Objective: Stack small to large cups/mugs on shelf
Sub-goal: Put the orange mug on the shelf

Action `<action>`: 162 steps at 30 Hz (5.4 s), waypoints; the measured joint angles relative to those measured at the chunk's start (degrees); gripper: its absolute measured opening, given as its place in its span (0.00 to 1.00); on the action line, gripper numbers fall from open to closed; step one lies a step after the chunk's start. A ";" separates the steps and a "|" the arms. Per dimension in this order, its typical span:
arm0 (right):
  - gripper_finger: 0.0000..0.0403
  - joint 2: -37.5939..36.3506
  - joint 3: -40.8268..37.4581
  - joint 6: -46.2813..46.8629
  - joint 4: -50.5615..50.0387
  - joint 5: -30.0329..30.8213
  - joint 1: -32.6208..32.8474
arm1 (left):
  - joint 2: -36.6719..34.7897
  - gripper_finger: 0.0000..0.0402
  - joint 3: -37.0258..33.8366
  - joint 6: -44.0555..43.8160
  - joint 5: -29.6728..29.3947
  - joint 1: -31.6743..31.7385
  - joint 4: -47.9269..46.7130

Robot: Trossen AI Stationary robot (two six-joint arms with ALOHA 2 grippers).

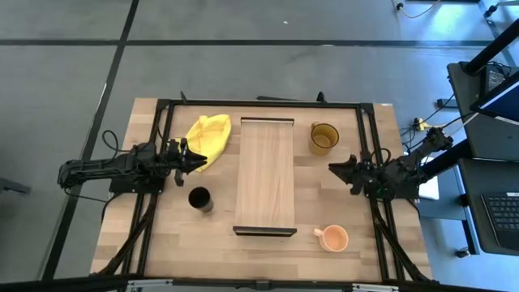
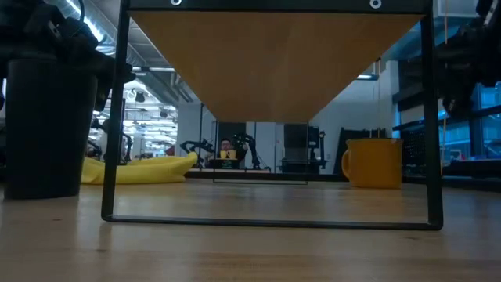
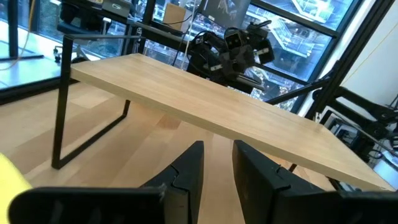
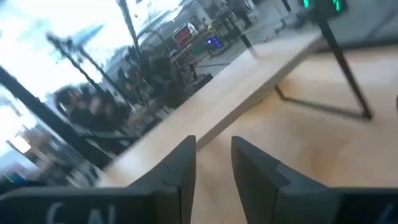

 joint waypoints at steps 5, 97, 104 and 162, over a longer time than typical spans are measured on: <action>0.26 0.00 0.00 5.43 0.07 0.90 0.00 | 0.00 0.20 0.00 -2.39 -1.61 0.00 0.10; 0.26 32.87 60.42 -8.99 -50.12 6.12 -0.04 | 0.00 0.20 0.02 -9.92 -1.61 0.02 6.75; 0.26 48.08 74.35 13.64 -82.47 -10.28 -0.04 | 0.00 0.20 0.02 -12.99 -3.71 0.02 6.76; 0.26 72.26 77.48 32.25 -87.71 -38.14 7.89 | 0.00 0.20 -0.02 -21.48 -1.99 0.00 8.85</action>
